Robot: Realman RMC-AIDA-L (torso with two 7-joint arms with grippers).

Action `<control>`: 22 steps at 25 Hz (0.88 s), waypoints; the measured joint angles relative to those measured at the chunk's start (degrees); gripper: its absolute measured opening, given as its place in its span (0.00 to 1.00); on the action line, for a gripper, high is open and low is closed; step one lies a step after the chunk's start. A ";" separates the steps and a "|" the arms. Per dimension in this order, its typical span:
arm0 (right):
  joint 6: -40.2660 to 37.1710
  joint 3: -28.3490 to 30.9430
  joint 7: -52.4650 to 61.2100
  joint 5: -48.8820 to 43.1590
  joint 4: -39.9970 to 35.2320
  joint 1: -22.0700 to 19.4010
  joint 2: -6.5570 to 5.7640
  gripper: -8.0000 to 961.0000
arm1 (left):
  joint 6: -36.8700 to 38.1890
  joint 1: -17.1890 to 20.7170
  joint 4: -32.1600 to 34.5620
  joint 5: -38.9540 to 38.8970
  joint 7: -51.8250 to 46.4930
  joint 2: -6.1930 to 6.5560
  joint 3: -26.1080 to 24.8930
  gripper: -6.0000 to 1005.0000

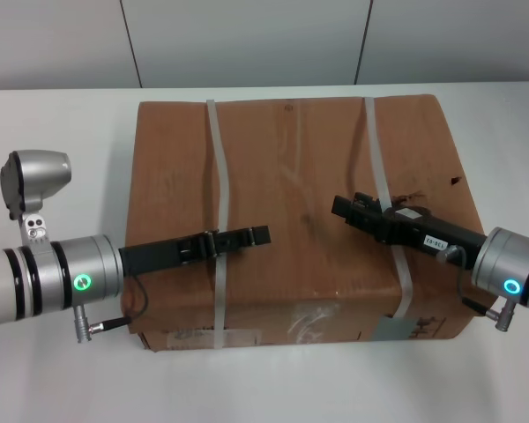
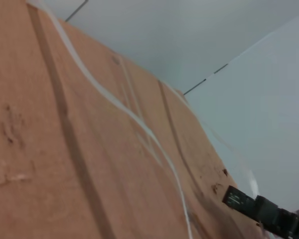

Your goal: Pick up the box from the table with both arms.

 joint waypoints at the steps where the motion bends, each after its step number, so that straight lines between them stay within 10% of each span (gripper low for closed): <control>1: 0.00 0.00 0.00 0.00 -0.02 -0.07 0.00 0.78 | -0.34 0.00 0.00 -0.02 0.00 0.00 0.00 0.75; 13: 1.38 0.51 0.00 0.34 0.02 -0.46 0.00 0.20 | -2.55 0.49 0.01 -0.91 0.22 -0.06 -0.14 0.52; 16: 1.46 0.58 0.03 0.35 0.04 -0.46 0.00 0.11 | -2.55 0.48 0.01 -0.91 0.34 -0.07 -0.10 0.27; 22: 1.50 0.61 -0.03 0.42 0.05 -0.46 0.00 0.11 | -3.24 0.46 0.02 -0.91 0.41 -0.08 -0.02 0.19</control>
